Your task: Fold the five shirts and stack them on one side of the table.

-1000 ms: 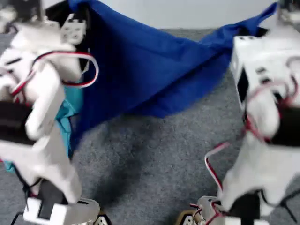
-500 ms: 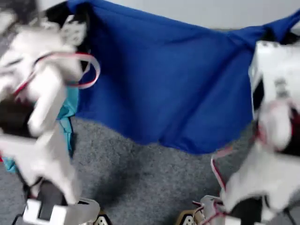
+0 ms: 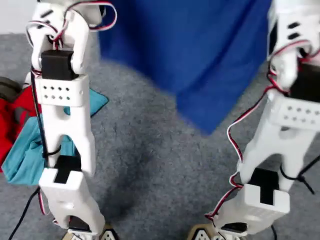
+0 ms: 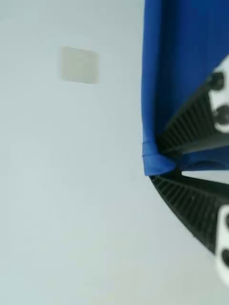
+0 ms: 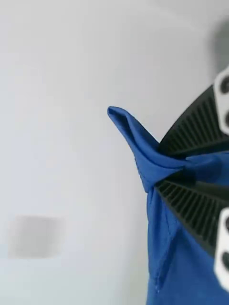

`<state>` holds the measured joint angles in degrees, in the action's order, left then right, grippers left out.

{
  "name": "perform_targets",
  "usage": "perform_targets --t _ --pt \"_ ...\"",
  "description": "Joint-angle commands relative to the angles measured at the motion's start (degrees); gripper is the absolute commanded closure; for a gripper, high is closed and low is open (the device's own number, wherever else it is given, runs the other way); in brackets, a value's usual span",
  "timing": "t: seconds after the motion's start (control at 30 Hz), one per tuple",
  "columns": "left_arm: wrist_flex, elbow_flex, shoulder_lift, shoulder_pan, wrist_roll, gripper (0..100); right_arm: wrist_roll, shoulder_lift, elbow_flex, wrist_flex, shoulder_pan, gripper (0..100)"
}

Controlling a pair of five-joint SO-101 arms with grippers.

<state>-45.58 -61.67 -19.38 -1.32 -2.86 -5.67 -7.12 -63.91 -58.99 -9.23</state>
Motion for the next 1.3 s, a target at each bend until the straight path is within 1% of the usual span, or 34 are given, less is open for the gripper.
perform_targets --t 0.0,0.1,0.27,0.4,0.47,0.5,0.57,0.63,0.7,0.8,0.9,0.97,1.03,1.1,1.17,1.27 --pt "0.35 -7.25 -1.67 1.85 0.44 99 0.35 0.31 -8.18 0.84 -0.66 98.9" --pt "-6.95 -8.13 -3.52 2.02 0.44 99 0.26 0.31 -8.35 -7.52 -1.71 98.9" --pt "-26.11 -7.96 -6.33 1.93 0.53 99 0.26 0.4 0.18 -24.4 -5.14 98.9" --pt "-37.63 -8.22 -9.49 1.85 0.53 99 0.09 0.84 3.96 -36.62 -6.99 98.9" --pt "-43.08 -8.22 -10.37 1.85 0.53 99 -2.29 1.01 3.78 -41.89 -7.16 98.9" --pt "-45.54 -8.31 -10.64 1.76 0.62 99 -3.69 1.19 3.78 -43.82 -6.99 98.9" --pt "-50.2 -8.31 -10.73 1.76 0.7 99 -5.89 3.47 5.8 -44.09 -6.99 98.9" --pt "-54.86 -8.48 -10.73 1.76 2.81 99 -7.3 7.87 8.88 -44.09 -6.9 98.9" --pt "-55.03 -7.96 -10.73 1.85 4.92 99 -7.82 12.97 14.42 -44.0 -6.29 98.9" --pt "-55.03 -7.52 -10.73 1.23 4.92 99 -9.05 21.23 27.43 -44.0 -2.86 98.9" --pt "-55.12 -3.74 -10.73 -4.13 4.92 99 -10.64 28.97 44.13 -43.65 0.13 98.9" --pt "-55.12 1.36 -10.73 -10.02 4.92 98 -11.25 33.63 55.65 -40.84 0.22 98.9" --pt "-54.95 8.22 -11.16 -16.09 4.92 98 -12.04 38.2 66.99 -34.51 -1.8 98.9" --pt "-54.77 15.87 -11.43 -21.63 5.01 98 -12.66 42.77 77.36 -27.21 -5.49 98.9" --pt "-52.75 22.55 -12.04 -26.64 5.01 98 -12.57 47.08 87.03 -19.91 -9.98 98.9" --pt "-48.26 26.42 -13.36 -30.33 4.48 98 -12.75 52.79 98.02 -12.35 -16.04 98.9"
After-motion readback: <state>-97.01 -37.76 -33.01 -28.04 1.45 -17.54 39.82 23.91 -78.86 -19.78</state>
